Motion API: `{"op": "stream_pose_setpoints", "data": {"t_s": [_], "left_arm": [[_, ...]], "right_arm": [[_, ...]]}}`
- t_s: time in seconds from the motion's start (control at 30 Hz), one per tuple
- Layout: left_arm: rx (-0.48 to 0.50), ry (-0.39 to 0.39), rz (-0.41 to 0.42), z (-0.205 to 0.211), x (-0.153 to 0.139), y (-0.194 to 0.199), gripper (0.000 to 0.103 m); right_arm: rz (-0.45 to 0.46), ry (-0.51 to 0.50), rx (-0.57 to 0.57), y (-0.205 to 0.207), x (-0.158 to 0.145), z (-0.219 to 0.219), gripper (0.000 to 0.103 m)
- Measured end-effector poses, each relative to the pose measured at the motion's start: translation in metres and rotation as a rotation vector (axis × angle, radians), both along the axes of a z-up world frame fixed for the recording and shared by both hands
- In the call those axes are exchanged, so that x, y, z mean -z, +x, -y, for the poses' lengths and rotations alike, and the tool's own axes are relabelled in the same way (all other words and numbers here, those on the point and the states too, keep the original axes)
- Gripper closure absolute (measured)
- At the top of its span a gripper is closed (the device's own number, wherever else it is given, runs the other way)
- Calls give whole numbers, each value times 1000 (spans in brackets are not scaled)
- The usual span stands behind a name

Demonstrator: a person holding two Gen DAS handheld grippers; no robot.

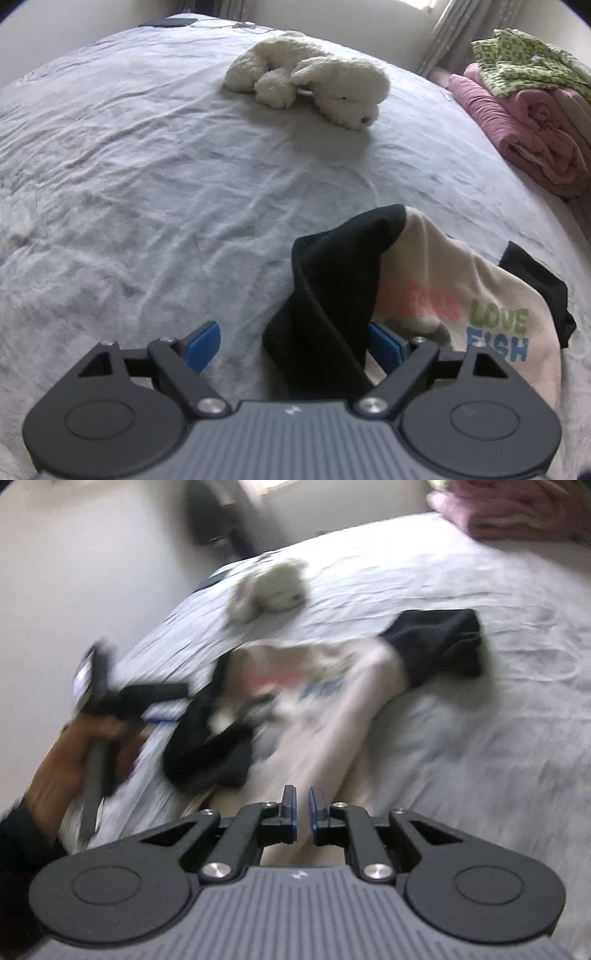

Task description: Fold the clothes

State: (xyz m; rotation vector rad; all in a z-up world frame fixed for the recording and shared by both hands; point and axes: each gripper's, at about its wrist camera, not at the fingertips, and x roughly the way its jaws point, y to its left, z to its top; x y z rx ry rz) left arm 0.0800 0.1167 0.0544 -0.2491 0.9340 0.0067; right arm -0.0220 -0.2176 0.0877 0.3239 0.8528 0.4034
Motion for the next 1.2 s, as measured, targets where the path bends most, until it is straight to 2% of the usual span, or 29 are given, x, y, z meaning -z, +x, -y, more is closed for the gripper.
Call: {"op": "stream_pose_setpoints", "data": {"t_s": [0.17, 0.27, 0.3, 0.33, 0.37, 0.4, 0.57, 0.6, 0.63, 0.67, 0.7, 0.73, 0.83, 0.97, 1.1, 1.2], "left_arm": [[14, 33, -4, 7, 4, 5, 15], [20, 48, -6, 10, 6, 9, 15], [21, 54, -8, 11, 7, 11, 15], [21, 59, -10, 12, 8, 13, 15], [21, 62, -10, 13, 9, 14, 15], [22, 64, -9, 13, 9, 16, 15], [44, 86, 0, 16, 11, 18, 16], [49, 86, 4, 16, 11, 18, 22], [55, 86, 7, 15, 11, 18, 34], [65, 75, 9, 15, 11, 18, 42], [78, 59, 10, 15, 10, 18, 57], [90, 47, 12, 15, 9, 18, 66], [110, 27, 26, 9, 0, 17, 80], [121, -53, 78, -9, -19, 15, 82], [161, -13, 71, -3, -18, 14, 82], [191, 22, 60, 2, -16, 13, 82]], "right_arm": [[-22, -50, 85, 74, 17, 17, 89], [-28, -75, 142, 112, 26, 31, 86], [-33, -82, 165, 123, 30, 34, 74], [-40, -90, 190, 135, 34, 37, 52], [-40, -91, 211, 144, 38, 39, 45], [-40, -87, 222, 152, 41, 41, 40], [-67, -59, 258, 189, 57, 45, 36], [-64, -63, 257, 191, 59, 42, 36], [-46, -99, 241, 192, 58, 37, 50], [-24, -146, 219, 192, 56, 30, 63], [-1, -193, 197, 192, 54, 23, 89], [7, -199, 186, 192, 53, 21, 93], [73, -202, 196, 183, 39, 22, 94], [208, -250, 217, 158, 4, 29, 95], [351, -307, 279, 128, -38, 46, 96], [495, -335, 353, 93, -67, 58, 96]]}}
